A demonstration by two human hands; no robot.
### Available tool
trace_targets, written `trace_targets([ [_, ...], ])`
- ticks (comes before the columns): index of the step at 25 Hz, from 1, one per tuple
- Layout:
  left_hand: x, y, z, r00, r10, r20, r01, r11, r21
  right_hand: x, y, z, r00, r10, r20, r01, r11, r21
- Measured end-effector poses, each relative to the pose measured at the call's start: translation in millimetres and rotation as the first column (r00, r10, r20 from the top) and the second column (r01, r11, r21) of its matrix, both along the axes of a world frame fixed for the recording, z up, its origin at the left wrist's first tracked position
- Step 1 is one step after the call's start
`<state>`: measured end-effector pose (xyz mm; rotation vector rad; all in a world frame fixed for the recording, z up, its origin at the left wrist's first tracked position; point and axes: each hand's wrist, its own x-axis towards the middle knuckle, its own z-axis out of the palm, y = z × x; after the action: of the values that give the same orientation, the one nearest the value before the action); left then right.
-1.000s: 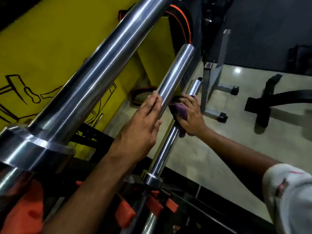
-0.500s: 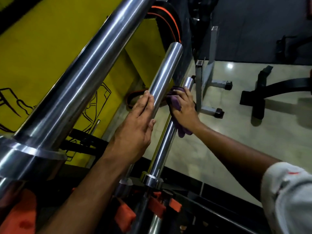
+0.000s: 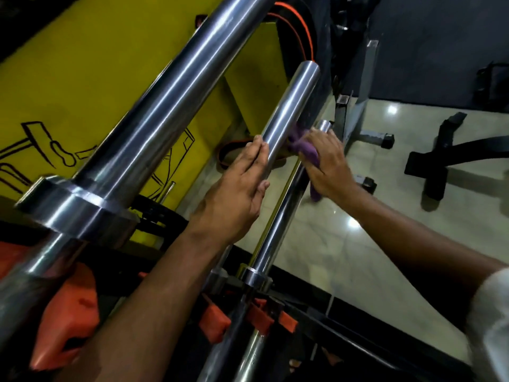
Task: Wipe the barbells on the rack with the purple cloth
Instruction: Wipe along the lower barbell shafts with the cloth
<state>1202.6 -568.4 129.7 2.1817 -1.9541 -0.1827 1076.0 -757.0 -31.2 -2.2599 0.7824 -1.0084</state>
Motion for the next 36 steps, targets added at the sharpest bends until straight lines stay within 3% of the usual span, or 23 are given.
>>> trace_targets([
  [3,2,-1,1,1.0,0.015,-0.01,-0.015,1.0,-0.002,14,40,-19,0.931,0.091,-0.354,-0.167,0.967,-0.191],
  [6,0,1,2,1.0,0.007,-0.008,-0.007,1.0,0.003,22,16,-32,0.853,0.099,-0.513,-0.26,0.932,-0.252],
  [9,0,0,2,1.0,0.019,0.011,-0.019,1.0,0.0,25,-12,-23,0.885,0.008,-0.465,-0.126,0.967,-0.222],
  [12,0,0,2,0.999,0.033,0.023,-0.033,0.999,0.014,31,35,-20,0.909,-0.053,-0.413,-0.008,0.989,-0.146],
  [15,2,0,1,0.999,0.014,0.035,-0.014,1.0,-0.001,21,102,-33,0.896,0.167,-0.411,-0.288,0.924,-0.253],
  [17,2,0,1,0.999,0.013,0.047,-0.013,1.0,0.002,10,82,-37,0.837,0.303,-0.455,-0.473,0.819,-0.324],
  [18,1,0,1,0.999,0.016,0.049,-0.016,1.0,0.007,8,60,-35,0.82,0.292,-0.493,-0.489,0.804,-0.338],
  [21,2,0,0,0.999,0.026,0.035,-0.026,1.0,0.006,14,18,-26,0.862,0.114,-0.494,-0.268,0.93,-0.253],
  [23,5,0,-2,1.0,0.018,0.015,-0.018,1.0,-0.01,26,50,-27,0.917,-0.033,-0.397,-0.029,0.989,-0.148],
  [24,5,0,-3,1.0,0.008,0.006,-0.008,1.0,-0.014,29,76,-31,0.93,-0.045,-0.365,0.004,0.994,-0.114],
  [26,5,-1,-4,1.0,-0.002,0.005,0.003,1.0,-0.022,20,114,-41,0.928,0.138,-0.347,-0.213,0.959,-0.186],
  [28,6,-1,-4,1.0,-0.002,0.001,0.002,1.0,-0.025,7,103,-35,0.841,0.314,-0.44,-0.457,0.848,-0.268],
  [30,7,-1,-5,1.0,0.005,-0.01,-0.005,1.0,-0.024,6,70,-23,0.798,0.273,-0.537,-0.475,0.834,-0.281],
  [33,5,-1,-4,1.0,-0.002,-0.025,0.001,1.0,-0.018,9,40,-17,0.788,0.133,-0.602,-0.348,0.902,-0.257],
  [36,4,-1,-1,0.999,0.009,-0.033,-0.009,1.0,-0.004,10,26,-16,0.737,0.173,-0.653,-0.401,0.89,-0.217],
])
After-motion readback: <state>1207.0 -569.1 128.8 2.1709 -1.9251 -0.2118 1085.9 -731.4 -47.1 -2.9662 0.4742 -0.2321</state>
